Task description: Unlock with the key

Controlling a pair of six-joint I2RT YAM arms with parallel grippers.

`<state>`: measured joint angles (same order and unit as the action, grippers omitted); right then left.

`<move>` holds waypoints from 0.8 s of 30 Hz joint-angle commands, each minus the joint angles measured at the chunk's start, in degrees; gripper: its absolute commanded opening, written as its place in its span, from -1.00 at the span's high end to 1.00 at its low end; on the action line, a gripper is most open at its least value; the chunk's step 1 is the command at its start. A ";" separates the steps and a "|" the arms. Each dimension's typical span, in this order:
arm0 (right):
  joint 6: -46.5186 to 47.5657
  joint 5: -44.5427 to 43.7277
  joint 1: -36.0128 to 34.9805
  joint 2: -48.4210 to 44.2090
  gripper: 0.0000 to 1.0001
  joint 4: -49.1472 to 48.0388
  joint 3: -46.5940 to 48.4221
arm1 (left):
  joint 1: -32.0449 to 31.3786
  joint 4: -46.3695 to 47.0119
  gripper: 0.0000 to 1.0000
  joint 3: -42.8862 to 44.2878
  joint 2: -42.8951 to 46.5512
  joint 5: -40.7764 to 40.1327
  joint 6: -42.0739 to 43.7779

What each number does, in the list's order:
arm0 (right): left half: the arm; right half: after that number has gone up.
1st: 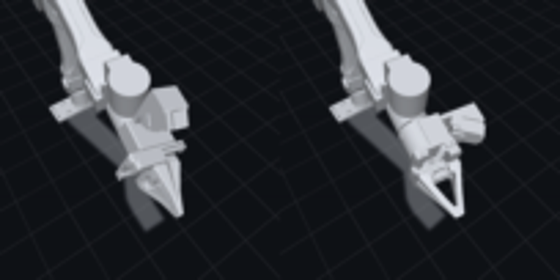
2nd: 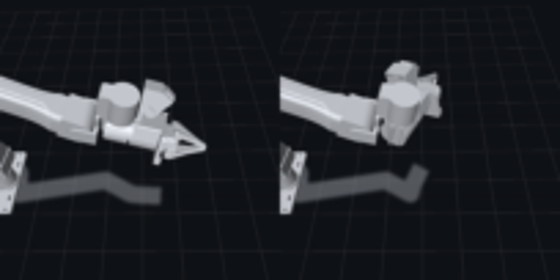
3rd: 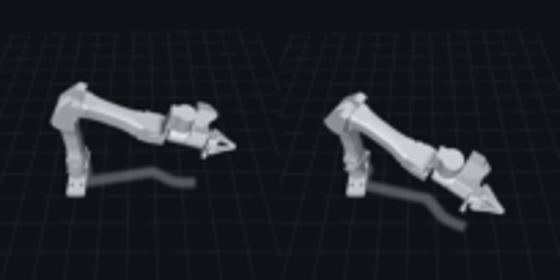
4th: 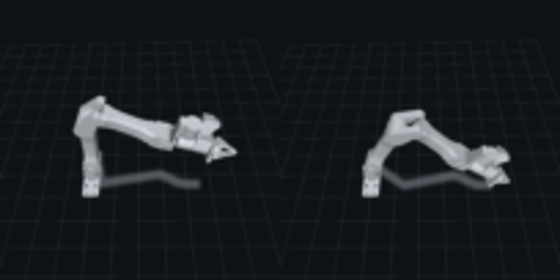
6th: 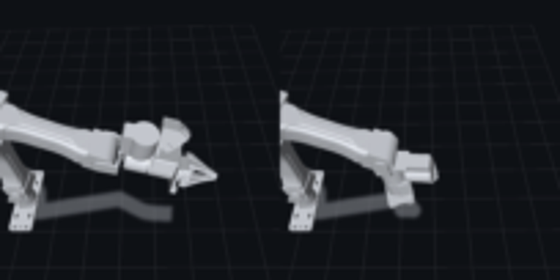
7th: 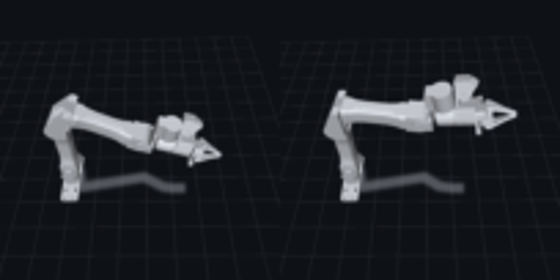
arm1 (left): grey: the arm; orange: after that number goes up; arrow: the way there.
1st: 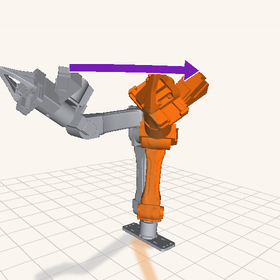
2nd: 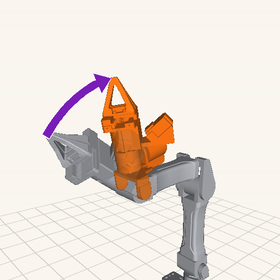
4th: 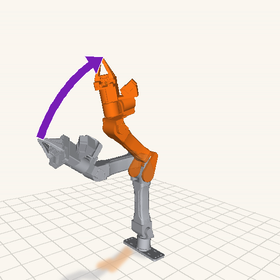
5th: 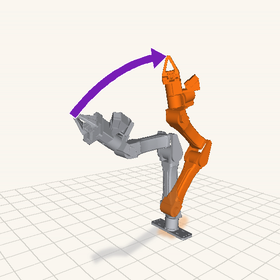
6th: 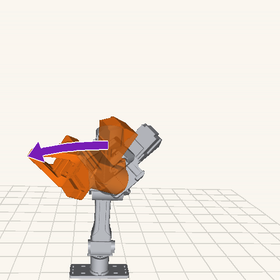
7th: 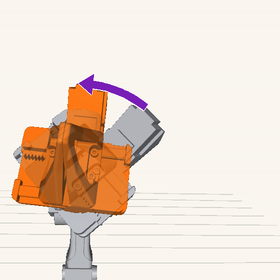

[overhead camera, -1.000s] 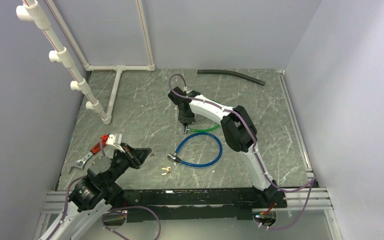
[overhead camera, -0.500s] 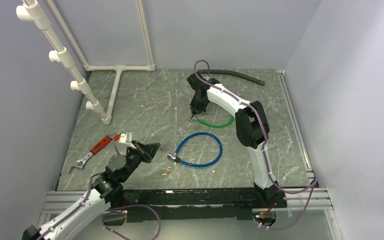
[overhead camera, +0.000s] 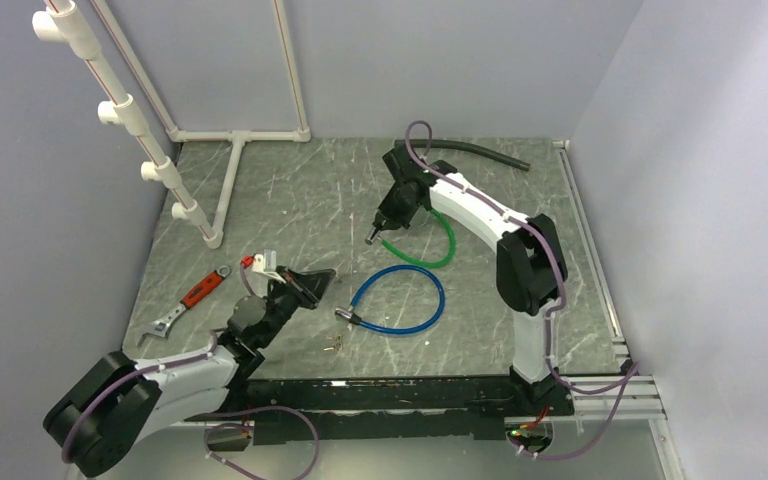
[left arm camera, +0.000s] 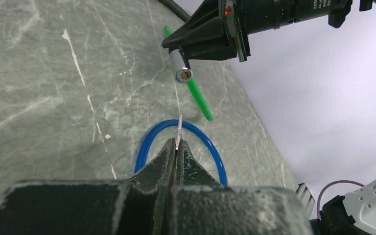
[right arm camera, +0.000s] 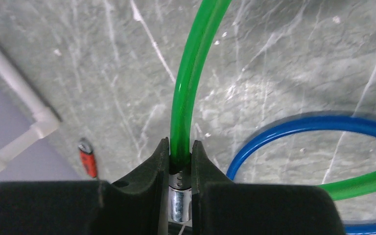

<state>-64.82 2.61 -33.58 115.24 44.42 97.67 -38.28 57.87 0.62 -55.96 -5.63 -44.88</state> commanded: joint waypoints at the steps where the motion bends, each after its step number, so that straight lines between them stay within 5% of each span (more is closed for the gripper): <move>1: -4.20 3.12 -0.32 -5.05 1.00 -4.96 -1.16 | -0.13 8.59 1.00 1.88 -1.23 2.17 0.40; 24: -8.51 0.27 -3.56 -8.36 1.00 -6.70 -3.75 | -0.13 16.61 1.00 7.24 -14.15 4.68 0.76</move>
<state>-72.05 4.58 -36.77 110.50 39.66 93.54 -38.28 68.45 5.72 -68.73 -1.74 -44.25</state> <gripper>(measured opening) 0.140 0.021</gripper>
